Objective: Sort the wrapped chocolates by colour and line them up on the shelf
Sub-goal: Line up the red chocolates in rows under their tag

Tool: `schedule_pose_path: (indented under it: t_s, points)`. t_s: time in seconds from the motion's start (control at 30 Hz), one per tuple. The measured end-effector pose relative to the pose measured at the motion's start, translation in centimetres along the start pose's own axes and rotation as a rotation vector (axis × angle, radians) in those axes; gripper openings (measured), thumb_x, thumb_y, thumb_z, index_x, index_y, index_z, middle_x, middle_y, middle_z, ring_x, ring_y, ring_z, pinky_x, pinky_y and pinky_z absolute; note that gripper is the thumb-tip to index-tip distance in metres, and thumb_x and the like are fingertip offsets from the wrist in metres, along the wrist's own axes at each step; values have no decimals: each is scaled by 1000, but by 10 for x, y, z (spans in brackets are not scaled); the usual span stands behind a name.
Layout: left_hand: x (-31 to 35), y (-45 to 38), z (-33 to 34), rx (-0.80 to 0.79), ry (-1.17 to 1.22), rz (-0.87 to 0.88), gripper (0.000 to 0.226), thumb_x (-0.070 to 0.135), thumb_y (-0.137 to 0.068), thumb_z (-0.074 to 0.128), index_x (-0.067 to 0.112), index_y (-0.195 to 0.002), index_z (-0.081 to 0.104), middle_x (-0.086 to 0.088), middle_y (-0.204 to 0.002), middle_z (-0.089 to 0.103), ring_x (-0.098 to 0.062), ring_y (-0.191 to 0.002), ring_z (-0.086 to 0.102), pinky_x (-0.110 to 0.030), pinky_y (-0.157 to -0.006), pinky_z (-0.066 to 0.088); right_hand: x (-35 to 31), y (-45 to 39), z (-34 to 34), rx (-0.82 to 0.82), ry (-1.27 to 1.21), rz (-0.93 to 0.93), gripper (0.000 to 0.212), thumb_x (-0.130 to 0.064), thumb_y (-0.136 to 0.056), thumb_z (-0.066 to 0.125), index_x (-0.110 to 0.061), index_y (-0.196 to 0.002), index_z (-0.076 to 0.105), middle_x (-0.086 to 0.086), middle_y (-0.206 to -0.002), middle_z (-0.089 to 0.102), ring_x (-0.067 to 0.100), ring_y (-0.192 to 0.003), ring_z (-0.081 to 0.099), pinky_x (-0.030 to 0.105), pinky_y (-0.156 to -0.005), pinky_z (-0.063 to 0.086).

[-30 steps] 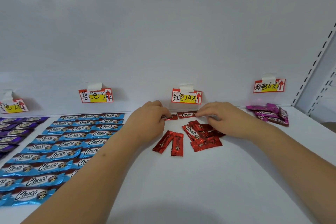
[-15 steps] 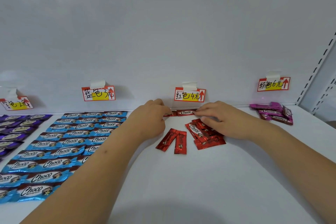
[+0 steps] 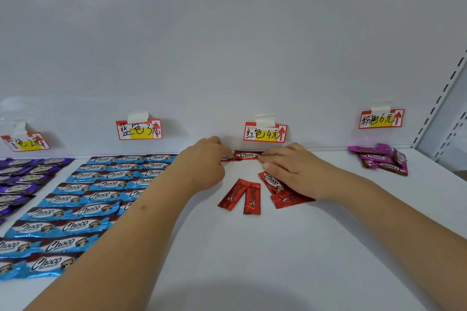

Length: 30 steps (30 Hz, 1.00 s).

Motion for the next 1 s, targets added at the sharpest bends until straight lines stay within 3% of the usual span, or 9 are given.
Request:
schedule_pose_path:
  t_s: [0.13, 0.27, 0.33, 0.47, 0.57, 0.8, 0.87, 0.93, 1.0]
  points:
    - [1, -1, 0, 27, -1, 12, 43, 13, -95, 44, 26, -134, 56, 2, -129, 49, -18, -119, 47, -39, -99, 46, -11, 6, -13, 17, -30, -27, 62, -59, -98, 17, -29, -142, 49, -17, -143, 45, 6, -132, 36, 21, -111, 19]
    - [7, 2, -12, 78, 84, 15, 19, 27, -95, 49, 26, -107, 63, 7, -99, 54, -13, -94, 54, -28, -77, 45, -4, 17, -32, 133, -97, 61, 38, -45, -101, 39, -27, -125, 62, -9, -123, 60, 8, -110, 53, 24, -97, 37]
    - [10, 5, -16, -35, 108, -10, 15, 41, -94, 54, 28, -96, 60, 10, -91, 55, -8, -82, 51, -26, -72, 40, -3, 22, -39, 140, -104, 131, 33, -50, -96, 46, -29, -109, 67, -11, -109, 62, 7, -94, 56, 27, -87, 45]
    - [12, 12, -17, -334, 98, -56, 41, 65, -79, 65, 30, -98, 58, 16, -87, 53, -5, -81, 51, -26, -73, 40, -16, 22, -37, 96, -93, 108, 37, -66, -83, 56, -34, -98, 66, -19, -99, 57, -1, -87, 50, 22, -76, 42]
    - [13, 12, -18, -348, 126, 16, 33, 57, -78, 73, 29, -94, 61, 12, -87, 60, -6, -80, 56, -26, -73, 46, -24, 20, -30, 9, -92, 59, 43, -66, -76, 66, -33, -103, 63, -18, -104, 55, -1, -92, 49, 20, -77, 41]
    - [14, 10, -18, -310, 323, 117, 17, 40, -84, 73, 25, -90, 74, -3, -88, 69, -6, -70, 53, -24, -72, 44, -22, 25, -36, -47, -340, 99, 14, -43, -79, 77, -35, -85, 68, -15, -88, 67, 1, -77, 61, 13, -68, 49]
    - [15, 9, -19, -248, 424, 128, 11, 36, -87, 72, 25, -89, 76, -5, -86, 70, -7, -68, 52, -23, -70, 42, -21, 26, -40, -6, -458, 110, 10, -39, -83, 75, -30, -84, 70, -15, -86, 71, -1, -77, 64, 11, -69, 49]
    - [15, 6, -18, -132, 514, 131, 8, 32, -89, 70, 28, -87, 77, -1, -85, 72, -11, -71, 58, -23, -72, 46, -19, 26, -44, 79, -611, 110, 8, -32, -87, 72, -24, -88, 70, -10, -88, 74, 4, -84, 69, 19, -81, 51]
    - [17, 5, -16, 15, 575, 137, 9, 31, -90, 69, 36, -84, 74, 6, -86, 72, -11, -78, 62, -18, -72, 48, -15, 25, -46, 152, -757, 149, 7, -22, -93, 66, -15, -92, 67, -2, -88, 75, 14, -81, 72, 26, -79, 56]
Point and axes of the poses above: each hand's wrist, its own y-axis away from the middle knuckle, its own z-axis out of the palm, x = y × z, the point moved 1 cm from there along -y, towards the middle knuckle
